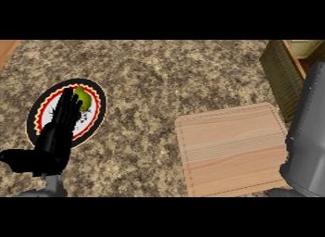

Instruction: Pick the sweet potato from the cutting board and place it in the basket

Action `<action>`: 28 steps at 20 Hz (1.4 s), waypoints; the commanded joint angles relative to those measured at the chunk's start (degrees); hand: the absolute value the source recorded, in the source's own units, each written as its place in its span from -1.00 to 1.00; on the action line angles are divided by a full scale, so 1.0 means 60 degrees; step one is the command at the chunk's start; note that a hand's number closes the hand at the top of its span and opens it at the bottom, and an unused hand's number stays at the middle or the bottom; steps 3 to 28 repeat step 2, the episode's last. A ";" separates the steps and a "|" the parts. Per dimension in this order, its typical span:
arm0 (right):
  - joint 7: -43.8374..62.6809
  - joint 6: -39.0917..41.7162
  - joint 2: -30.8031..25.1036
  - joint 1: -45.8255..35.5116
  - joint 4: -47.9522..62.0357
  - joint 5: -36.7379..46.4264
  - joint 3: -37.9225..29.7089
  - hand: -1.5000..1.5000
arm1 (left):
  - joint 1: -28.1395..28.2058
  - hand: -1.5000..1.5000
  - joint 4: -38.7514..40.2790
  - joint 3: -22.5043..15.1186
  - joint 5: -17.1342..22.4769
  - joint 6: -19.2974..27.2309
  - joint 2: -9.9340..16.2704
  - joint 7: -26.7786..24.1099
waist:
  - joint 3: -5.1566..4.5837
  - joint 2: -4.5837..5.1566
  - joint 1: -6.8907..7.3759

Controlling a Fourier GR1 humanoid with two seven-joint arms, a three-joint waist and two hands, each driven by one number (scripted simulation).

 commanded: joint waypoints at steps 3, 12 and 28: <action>0.1519 0.1467 0.0040 0.0129 -0.1445 -0.0731 0.1887 -1.00 | 0.0326 0.00 0.0332 0.0014 -0.0095 -0.0126 0.0017 -0.0687 | -0.0007 -0.0019 0.0049; 0.1519 0.1467 0.0040 0.0129 -0.1445 -0.0731 0.1887 -1.00 | 0.0326 0.00 0.0332 0.0014 -0.0095 -0.0126 0.0017 -0.0687 | -0.0007 -0.0019 0.0049; 0.1519 0.1467 0.0040 0.0129 -0.1445 -0.0731 0.1887 -1.00 | 0.0326 0.00 0.0332 0.0014 -0.0095 -0.0126 0.0017 -0.0687 | -0.0007 -0.0019 0.0049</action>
